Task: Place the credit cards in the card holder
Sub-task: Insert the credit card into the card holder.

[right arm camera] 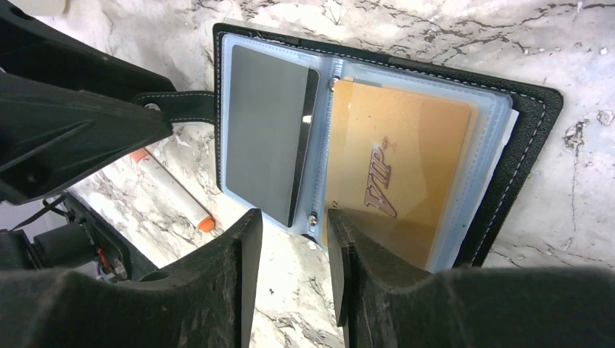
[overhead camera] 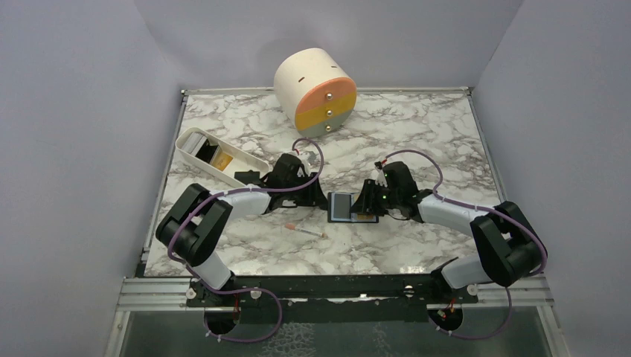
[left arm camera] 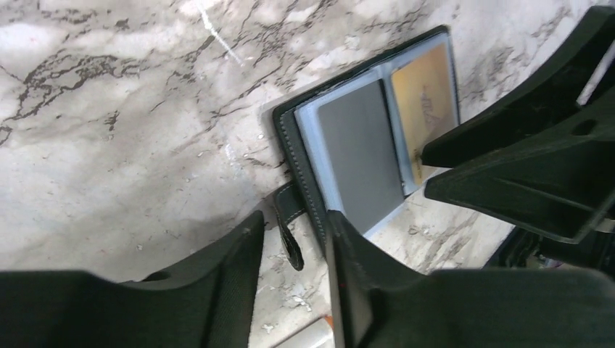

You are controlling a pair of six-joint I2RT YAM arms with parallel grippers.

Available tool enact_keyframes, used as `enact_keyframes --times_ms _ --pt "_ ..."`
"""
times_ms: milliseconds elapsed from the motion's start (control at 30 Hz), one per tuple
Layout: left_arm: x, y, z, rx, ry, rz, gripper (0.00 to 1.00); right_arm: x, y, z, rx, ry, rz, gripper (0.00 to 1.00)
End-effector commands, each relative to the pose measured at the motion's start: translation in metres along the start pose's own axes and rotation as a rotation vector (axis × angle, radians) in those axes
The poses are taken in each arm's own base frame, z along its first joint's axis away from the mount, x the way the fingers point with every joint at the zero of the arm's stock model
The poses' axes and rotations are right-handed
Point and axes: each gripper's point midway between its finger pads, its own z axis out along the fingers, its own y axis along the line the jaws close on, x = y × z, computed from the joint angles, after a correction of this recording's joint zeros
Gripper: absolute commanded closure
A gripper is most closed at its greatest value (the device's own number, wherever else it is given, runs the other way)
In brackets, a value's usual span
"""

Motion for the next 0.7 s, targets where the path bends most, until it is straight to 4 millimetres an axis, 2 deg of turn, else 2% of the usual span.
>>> enact_keyframes --times_ms 0,133,333,467,667 --pt "-0.032 -0.035 -0.015 0.101 -0.078 0.034 0.57 -0.013 0.002 -0.003 0.007 -0.063 -0.029 0.63" --pt "-0.038 -0.052 -0.019 0.166 -0.095 0.024 0.53 -0.016 0.003 0.001 0.010 -0.058 -0.030 0.63" --pt "-0.031 -0.065 -0.013 0.221 -0.060 0.015 0.52 -0.022 0.006 -0.002 0.025 -0.062 -0.028 0.63" --pt "-0.026 -0.070 -0.007 0.230 -0.043 0.022 0.52 -0.034 0.004 -0.014 0.077 -0.109 -0.052 0.54" --pt "-0.017 -0.077 0.001 0.263 -0.005 0.022 0.53 -0.041 -0.012 -0.030 0.198 -0.152 -0.060 0.39"
